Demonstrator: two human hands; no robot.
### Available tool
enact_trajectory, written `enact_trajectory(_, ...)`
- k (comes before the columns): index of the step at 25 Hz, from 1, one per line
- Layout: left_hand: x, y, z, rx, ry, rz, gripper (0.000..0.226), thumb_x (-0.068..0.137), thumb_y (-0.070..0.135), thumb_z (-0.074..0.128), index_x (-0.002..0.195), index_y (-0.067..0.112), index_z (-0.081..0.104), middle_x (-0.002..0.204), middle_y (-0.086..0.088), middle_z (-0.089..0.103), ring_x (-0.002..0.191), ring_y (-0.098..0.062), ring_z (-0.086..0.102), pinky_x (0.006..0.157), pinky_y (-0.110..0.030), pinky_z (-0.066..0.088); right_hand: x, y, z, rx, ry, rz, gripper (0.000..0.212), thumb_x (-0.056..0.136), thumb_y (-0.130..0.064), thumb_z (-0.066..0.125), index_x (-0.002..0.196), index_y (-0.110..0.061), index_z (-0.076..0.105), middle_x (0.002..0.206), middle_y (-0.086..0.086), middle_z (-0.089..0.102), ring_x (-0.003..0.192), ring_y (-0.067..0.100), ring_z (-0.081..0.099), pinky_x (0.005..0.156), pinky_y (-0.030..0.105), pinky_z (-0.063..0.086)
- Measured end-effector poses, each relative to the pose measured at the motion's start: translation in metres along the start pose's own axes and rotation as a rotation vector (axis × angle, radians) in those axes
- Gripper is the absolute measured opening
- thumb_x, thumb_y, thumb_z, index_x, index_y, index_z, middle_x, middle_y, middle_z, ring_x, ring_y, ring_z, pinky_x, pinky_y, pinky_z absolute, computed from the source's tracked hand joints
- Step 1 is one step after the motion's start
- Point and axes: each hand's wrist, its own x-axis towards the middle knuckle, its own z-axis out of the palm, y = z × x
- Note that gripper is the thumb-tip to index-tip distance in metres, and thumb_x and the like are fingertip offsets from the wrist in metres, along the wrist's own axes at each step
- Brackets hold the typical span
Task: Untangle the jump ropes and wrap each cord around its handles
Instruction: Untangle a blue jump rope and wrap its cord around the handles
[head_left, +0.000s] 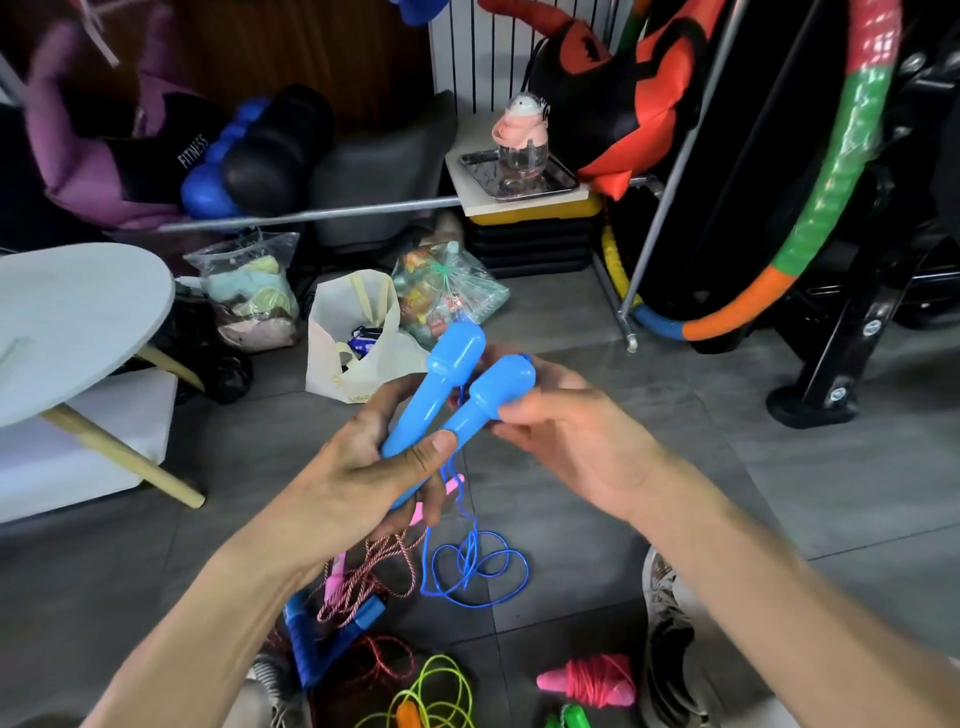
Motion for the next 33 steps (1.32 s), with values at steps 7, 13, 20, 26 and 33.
enact_trajectory(7, 0.002, -0.010, 0.002, 0.064, -0.018, -0.010, 0.035, 0.089, 0.043, 0.060, 0.095, 0.008, 0.062, 0.058, -0.011, 0.059, 0.044, -0.017, 0.036, 0.040, -0.020, 0.028, 0.000, 0.010, 0.016, 0.200, 0.068, -0.046, 0.017, 0.087, -0.006, 0.062, 0.104, -0.002, 0.063, 0.100, 0.017, 0.063, 0.096, 0.029, 0.061, 0.087, 0.035, 0.054)
enact_trajectory(13, -0.001, -0.004, 0.002, -0.120, 0.008, -0.110, 0.041, 0.084, 0.041, 0.062, 0.099, 0.003, 0.062, 0.055, -0.008, 0.048, 0.039, -0.012, 0.029, 0.040, -0.020, 0.017, 0.004, 0.015, 0.008, -0.043, -0.119, -0.155, 0.029, 0.076, -0.002, 0.062, 0.105, -0.004, 0.063, 0.098, 0.014, 0.059, 0.093, 0.025, 0.056, 0.090, 0.037, 0.045)
enact_trajectory(20, -0.003, -0.002, -0.017, -0.315, 0.147, -0.177, 0.040, 0.084, 0.037, 0.068, 0.103, 0.004, 0.058, 0.056, -0.005, 0.045, 0.037, -0.010, 0.024, 0.043, -0.017, 0.008, 0.005, 0.013, -0.007, -0.801, -0.076, 0.118, 0.013, 0.094, -0.023, 0.064, 0.082, -0.018, 0.065, 0.062, -0.007, 0.051, 0.058, 0.010, 0.051, 0.062, 0.029, 0.048)
enact_trajectory(26, 0.001, -0.013, -0.016, 0.267, 0.294, -0.091, 0.022, 0.094, 0.029, 0.062, 0.079, 0.014, 0.057, 0.058, -0.002, 0.051, 0.042, -0.010, 0.035, 0.039, -0.020, 0.028, -0.027, -0.034, -0.010, -1.543, 0.013, -0.348, 0.016, 0.093, -0.042, 0.058, 0.093, -0.029, 0.069, 0.067, -0.015, 0.057, 0.063, 0.002, 0.048, 0.058, 0.016, 0.032)
enact_trajectory(33, -0.004, -0.017, 0.035, 0.964, -0.126, 0.128, 0.018, 0.094, 0.050, 0.051, 0.088, 0.033, 0.046, 0.071, 0.011, 0.049, 0.076, -0.011, 0.050, 0.065, -0.024, 0.030, -0.013, -0.052, -0.018, -1.651, -0.082, -0.278, 0.030, 0.070, -0.060, 0.072, 0.072, -0.031, 0.071, 0.062, -0.014, 0.061, 0.065, 0.003, 0.053, 0.059, 0.022, 0.037)
